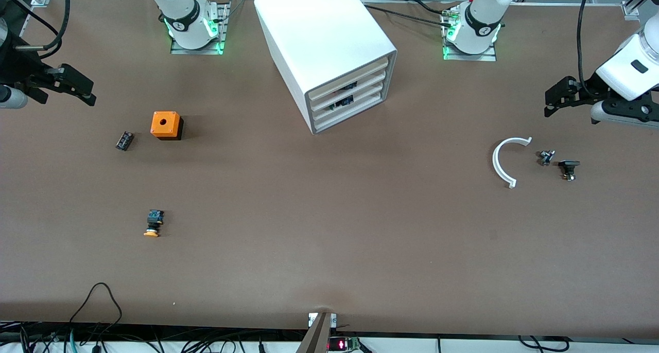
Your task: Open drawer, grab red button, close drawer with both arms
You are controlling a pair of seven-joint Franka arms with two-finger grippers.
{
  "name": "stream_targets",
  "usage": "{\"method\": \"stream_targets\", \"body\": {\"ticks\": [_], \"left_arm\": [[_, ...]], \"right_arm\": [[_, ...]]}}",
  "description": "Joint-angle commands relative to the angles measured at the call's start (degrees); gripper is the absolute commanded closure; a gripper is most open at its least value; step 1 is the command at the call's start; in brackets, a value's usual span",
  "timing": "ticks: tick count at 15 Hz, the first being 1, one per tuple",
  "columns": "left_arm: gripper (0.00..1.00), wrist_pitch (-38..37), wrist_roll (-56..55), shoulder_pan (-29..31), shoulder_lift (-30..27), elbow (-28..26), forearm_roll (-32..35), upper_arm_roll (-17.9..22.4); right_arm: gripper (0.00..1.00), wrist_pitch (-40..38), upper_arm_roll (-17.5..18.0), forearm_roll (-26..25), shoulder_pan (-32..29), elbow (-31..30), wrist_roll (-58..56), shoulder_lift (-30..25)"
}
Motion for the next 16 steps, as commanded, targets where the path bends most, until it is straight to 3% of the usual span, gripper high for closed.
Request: {"method": "stream_targets", "body": {"ticks": [1,9,16], "left_arm": [[0.00,-1.1,0.3,0.1,-0.2,0.9,1.2,-0.3],[0.00,-1.1,0.2,0.0,0.2,0.9,1.2,-0.4],[0.00,-6.5,0.5,-3.5,6.7,0.8,0.4,-2.6]], "right_arm": [[0.01,-0.8,0.2,0.9,-0.3,0.6,-0.4,0.7],[0.01,-2.4,0.1,0.8,-0.2,0.3,-0.6,2.0],[0.01,-0.6,0.2,0.8,-0.2,0.3,-2.6,10.4]]}}
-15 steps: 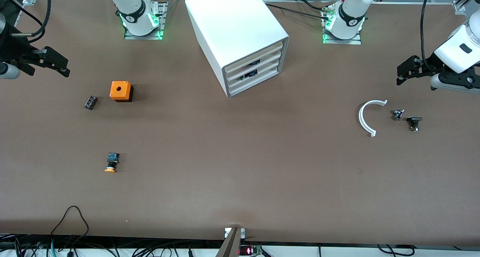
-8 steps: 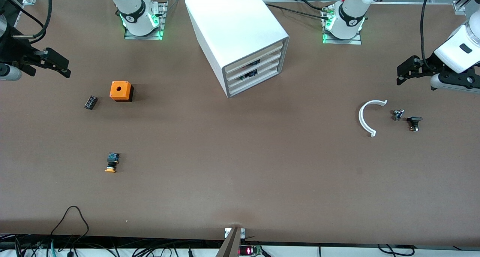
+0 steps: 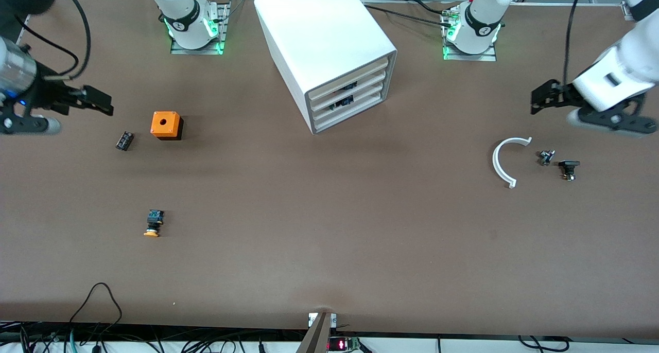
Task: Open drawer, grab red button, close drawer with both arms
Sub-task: 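Reach the left gripper to the drawer handle while the right gripper approaches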
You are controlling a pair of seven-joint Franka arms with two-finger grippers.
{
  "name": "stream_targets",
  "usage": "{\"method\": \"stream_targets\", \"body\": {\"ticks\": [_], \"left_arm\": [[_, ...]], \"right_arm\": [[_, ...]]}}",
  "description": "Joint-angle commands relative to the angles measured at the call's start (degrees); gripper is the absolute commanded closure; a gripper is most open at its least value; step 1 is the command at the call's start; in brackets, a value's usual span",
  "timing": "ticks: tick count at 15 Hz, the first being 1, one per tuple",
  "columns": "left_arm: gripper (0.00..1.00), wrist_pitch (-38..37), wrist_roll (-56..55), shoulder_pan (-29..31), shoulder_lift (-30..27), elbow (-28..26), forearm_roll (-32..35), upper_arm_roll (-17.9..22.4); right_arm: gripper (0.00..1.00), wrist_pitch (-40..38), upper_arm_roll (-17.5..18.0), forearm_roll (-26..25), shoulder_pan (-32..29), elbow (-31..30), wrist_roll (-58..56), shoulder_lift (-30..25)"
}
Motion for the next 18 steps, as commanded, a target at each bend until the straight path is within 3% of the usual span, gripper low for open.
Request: {"method": "stream_targets", "body": {"ticks": [1,3,5,12,16,18], "left_arm": [[0.00,-1.7,0.4,-2.2,3.6,1.1,0.3,-2.8],[0.00,-1.8,0.5,-2.2,4.4,0.6,-0.6,-6.6],[0.00,-1.8,0.5,-2.2,5.8,0.7,-5.8,-8.8],[0.00,-2.1,11.0,-1.9,9.8,-0.5,-24.9,-8.9],[0.01,0.3,16.0,-1.6,11.9,-4.5,-35.7,-8.9],[0.01,2.7,18.6,-1.6,12.0,-8.9,-41.1,-8.9]], "right_arm": [[0.01,2.9,0.1,0.8,-0.2,0.8,-0.9,4.9],[0.01,6.5,0.1,0.8,0.0,0.8,-0.9,8.0],[0.01,10.5,0.1,0.8,0.4,0.8,-0.2,11.0],[0.01,16.6,0.0,0.0,4.2,1.4,5.6,16.3],[0.01,16.6,0.1,0.2,7.5,1.5,12.3,16.8],[0.01,17.0,0.1,0.3,10.0,1.7,16.4,17.2]]}}
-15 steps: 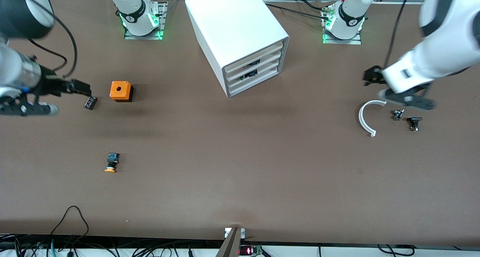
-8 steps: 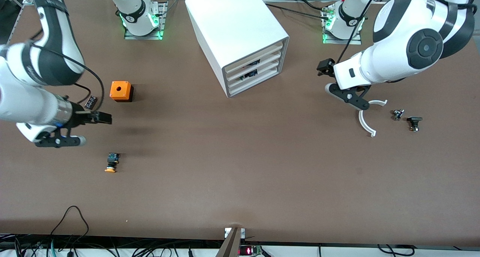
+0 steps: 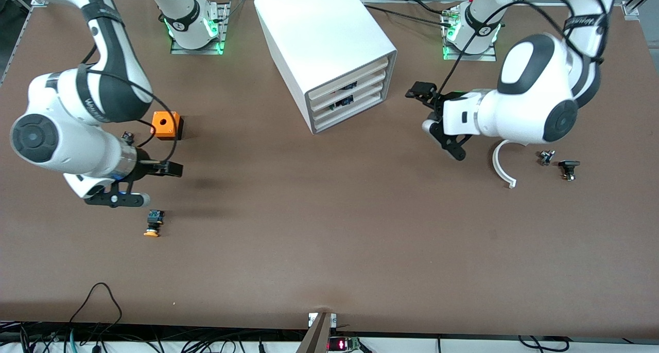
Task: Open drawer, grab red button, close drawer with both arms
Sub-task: 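Reach the left gripper to the drawer handle while the right gripper approaches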
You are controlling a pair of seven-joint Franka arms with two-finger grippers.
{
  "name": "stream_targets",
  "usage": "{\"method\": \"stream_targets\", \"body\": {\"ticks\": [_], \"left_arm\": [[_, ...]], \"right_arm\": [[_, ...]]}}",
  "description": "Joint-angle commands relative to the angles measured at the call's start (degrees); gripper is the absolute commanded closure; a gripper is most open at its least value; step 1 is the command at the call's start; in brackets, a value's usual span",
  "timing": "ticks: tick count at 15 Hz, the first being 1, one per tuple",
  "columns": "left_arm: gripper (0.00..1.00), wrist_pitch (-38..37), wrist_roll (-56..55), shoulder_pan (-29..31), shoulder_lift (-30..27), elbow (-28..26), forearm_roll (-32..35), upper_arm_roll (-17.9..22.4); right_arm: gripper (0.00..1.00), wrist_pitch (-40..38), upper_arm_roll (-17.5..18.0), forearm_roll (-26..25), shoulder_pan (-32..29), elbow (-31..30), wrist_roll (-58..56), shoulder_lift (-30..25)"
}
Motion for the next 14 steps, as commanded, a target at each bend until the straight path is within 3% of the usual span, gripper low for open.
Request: {"method": "stream_targets", "body": {"ticks": [1,5,9,14], "left_arm": [[0.02,3.1,7.3,0.5,-0.3,-7.0,-9.0,0.0],[0.08,6.7,13.9,-0.5,0.7,-13.7,-17.4,-0.7],[0.29,7.0,23.5,-0.5,6.5,-14.7,-20.1,-2.1],[0.35,7.6,34.7,-0.6,11.4,-17.7,-25.8,-3.7]], "right_arm": [[0.01,0.7,-0.2,0.2,3.7,1.6,6.4,1.3],[0.01,2.7,-0.2,0.1,8.2,1.9,14.8,2.2],[0.01,3.6,-0.2,0.0,11.7,2.8,21.3,2.9],[0.01,3.1,-0.3,-0.2,15.6,5.1,29.3,4.3]]}}
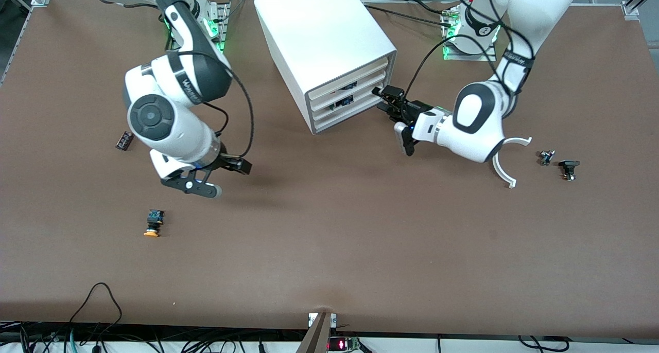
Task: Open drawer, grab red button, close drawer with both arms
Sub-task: 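Pull the top drawer open with the left gripper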
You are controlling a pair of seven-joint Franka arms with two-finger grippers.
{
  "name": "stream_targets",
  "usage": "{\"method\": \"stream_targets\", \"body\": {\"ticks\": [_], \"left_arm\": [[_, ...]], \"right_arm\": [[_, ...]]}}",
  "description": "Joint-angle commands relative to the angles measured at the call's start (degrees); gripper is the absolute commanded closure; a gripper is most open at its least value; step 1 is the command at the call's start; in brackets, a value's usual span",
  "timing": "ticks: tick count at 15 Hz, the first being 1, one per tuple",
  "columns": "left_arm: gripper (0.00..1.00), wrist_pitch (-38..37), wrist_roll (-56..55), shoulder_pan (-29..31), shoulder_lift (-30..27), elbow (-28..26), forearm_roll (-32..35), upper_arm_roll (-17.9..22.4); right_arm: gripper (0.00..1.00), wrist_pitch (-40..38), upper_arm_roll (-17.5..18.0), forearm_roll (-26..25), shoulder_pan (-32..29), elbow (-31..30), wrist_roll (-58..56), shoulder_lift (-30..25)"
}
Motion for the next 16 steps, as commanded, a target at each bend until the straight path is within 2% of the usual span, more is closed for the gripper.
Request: {"method": "stream_targets", "body": {"ticks": [1,3,7,10,12,15,16], "left_arm": [[0.35,0.6,6.6,0.1,2.8,-1.2,-2.1,-0.7],[0.35,0.6,9.1,0.1,4.9,-1.6,-2.8,-0.8],[0.39,0.6,14.5,0.0,5.5,-6.7,-6.3,-1.1],[0.46,0.3,16.1,0.0,6.1,-7.5,-7.9,-1.3],[0.46,0.3,16.1,0.4,6.1,-7.8,-9.7,-3.0],[0.47,0.3,16.1,0.0,6.1,-7.8,-11.2,-3.2],[0.54,0.3,16.1,0.0,6.1,-8.0,-11.7,-3.4]], "right_arm": [[0.01,-0.8,-0.3,-0.2,2.3,2.4,4.5,1.4],[0.01,-0.7,-0.3,-0.2,3.5,2.4,7.2,1.4],[0.01,-0.8,-0.3,-0.2,5.8,2.5,10.5,1.2],[0.01,-1.2,-0.3,-0.3,8.2,2.5,11.9,0.2],[0.01,-2.1,-0.2,-0.3,10.2,2.5,13.9,-0.5],[0.01,-3.5,-0.2,-0.3,12.3,2.5,15.4,-1.2],[0.01,-3.6,-0.2,-0.3,13.1,2.5,15.4,-1.5]]}}
